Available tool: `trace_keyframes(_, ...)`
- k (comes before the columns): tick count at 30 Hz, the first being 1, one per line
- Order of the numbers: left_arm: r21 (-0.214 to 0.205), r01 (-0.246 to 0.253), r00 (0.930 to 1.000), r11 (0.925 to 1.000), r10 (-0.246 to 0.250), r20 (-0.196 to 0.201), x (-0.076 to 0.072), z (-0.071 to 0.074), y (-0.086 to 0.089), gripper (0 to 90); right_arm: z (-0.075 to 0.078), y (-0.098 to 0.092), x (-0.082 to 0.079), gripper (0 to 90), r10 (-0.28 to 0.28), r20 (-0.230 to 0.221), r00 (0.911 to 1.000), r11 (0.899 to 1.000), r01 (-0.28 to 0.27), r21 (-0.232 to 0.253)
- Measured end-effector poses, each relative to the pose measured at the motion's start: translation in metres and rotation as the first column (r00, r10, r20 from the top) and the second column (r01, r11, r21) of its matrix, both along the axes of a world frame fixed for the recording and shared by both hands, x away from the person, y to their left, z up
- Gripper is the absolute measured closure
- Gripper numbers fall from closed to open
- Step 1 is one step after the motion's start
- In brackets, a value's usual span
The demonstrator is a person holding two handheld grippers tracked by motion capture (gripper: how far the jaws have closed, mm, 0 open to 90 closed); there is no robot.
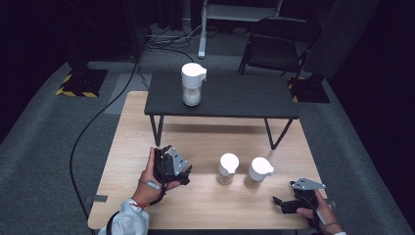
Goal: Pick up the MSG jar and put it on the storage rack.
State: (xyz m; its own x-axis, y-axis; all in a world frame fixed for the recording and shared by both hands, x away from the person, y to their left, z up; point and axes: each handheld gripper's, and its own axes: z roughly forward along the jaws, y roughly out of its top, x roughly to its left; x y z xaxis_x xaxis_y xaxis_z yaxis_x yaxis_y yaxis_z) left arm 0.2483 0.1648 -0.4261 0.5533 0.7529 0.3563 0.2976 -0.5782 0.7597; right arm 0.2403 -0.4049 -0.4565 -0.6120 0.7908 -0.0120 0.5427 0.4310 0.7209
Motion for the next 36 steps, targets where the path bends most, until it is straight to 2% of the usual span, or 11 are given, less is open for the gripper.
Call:
trace_keyframes(6, 0.0, -0.006, 0.9982, 1.0, 0.006, -0.06, -0.006, -0.011, 0.009, 1.2, 0.0, 0.0, 0.0, 0.0, -0.001, 0.0, 1.0, 1.0, 0.001, 0.0)
trace_keyframes(8, 0.002, -0.01, 0.9978, 0.9999, 0.01, -0.066, -0.007, -0.013, 0.01, 1.2, 0.0, 0.0, 0.0, 0.0, -0.002, -0.001, 1.0, 1.0, 0.002, 0.001)
trace_keyframes(9, -0.001, -0.017, 0.9956, 0.9999, 0.017, -0.092, -0.008, -0.015, 0.014, 1.2, 0.0, 0.0, 0.0, 0.0, -0.001, 0.0, 1.0, 1.0, 0.001, 0.0)
trace_keyframes(12, -0.004, -0.035, 0.9954, 0.9994, 0.035, -0.089, -0.012, -0.018, 0.018, 1.5, 0.0, 0.0, 0.0, 0.0, -0.002, -0.001, 1.0, 1.0, 0.002, 0.0)
trace_keyframes(20, -0.023, -0.025, 0.989, 0.9994, 0.022, -0.146, -0.008, -0.021, 0.032, 1.5, 0.0, 0.0, 0.0, 0.0, -0.001, -0.001, 1.0, 1.0, 0.001, 0.0)
trace_keyframes(21, -0.011, -0.02, 0.9875, 0.9997, 0.018, -0.157, -0.007, -0.02, 0.034, 1.5, 0.0, 0.0, 0.0, 0.0, -0.002, -0.001, 1.0, 1.0, 0.002, 0.0)
trace_keyframes(27, -0.006, -0.009, 0.9768, 0.9999, 0.007, -0.214, -0.002, -0.021, 0.043, 1.5, 0.0, 0.0, 0.0, 0.0, -0.002, -0.001, 1.0, 1.0, 0.002, 0.0)
trace_keyframes(34, -0.056, -0.013, 0.9608, 0.9983, -0.003, -0.277, 0.003, -0.021, 0.057, 1.5, 0.0, 0.0, 0.0, 0.0, -0.002, -0.001, 1.0, 1.0, 0.002, 0.0)
trace_keyframes(36, -0.065, -0.022, 0.9593, 0.9976, 0.003, -0.282, 0.004, -0.022, 0.06, 1.3, 0.0, 0.0, 0.0, 0.0, -0.001, -0.001, 1.0, 1.0, 0.001, 0.0)
